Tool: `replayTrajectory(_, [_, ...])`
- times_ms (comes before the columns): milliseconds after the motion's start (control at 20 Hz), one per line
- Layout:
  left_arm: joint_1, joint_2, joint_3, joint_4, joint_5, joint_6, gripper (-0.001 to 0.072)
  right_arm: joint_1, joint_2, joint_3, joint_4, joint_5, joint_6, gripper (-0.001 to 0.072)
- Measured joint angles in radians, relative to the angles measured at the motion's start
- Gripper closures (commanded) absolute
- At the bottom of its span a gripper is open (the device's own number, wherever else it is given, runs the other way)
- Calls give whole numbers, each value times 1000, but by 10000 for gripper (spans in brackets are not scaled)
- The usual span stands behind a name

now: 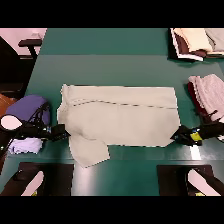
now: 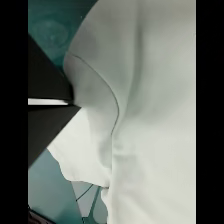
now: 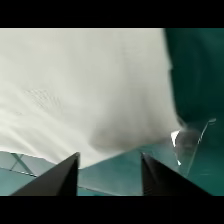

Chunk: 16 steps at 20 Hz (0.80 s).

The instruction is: Fold the shirts.

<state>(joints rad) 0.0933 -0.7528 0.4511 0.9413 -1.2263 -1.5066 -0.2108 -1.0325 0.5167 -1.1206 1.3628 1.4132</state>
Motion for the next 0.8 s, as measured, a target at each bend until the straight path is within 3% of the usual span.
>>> replayTrajectory(50, [0,0,1,0,0,0,678,37,-14,-3,10,-18,0,642])
replayTrajectory(100, [0,0,2,0,-1,3,679,76,-31,0,12,-34,-1,696])
replayTrajectory(300, [0,5,21,36,-82,30,681,184,-56,56,-2,-47,-1,696])
replayTrajectory(450, [0,66,40,99,-167,32,681,214,3,97,-85,23,-1,697])
replayTrajectory(650, [0,167,79,121,-309,-14,681,229,145,126,-172,138,2,697])
replayTrajectory(800, [-1,175,146,122,-335,-40,681,232,201,182,-193,163,14,698])
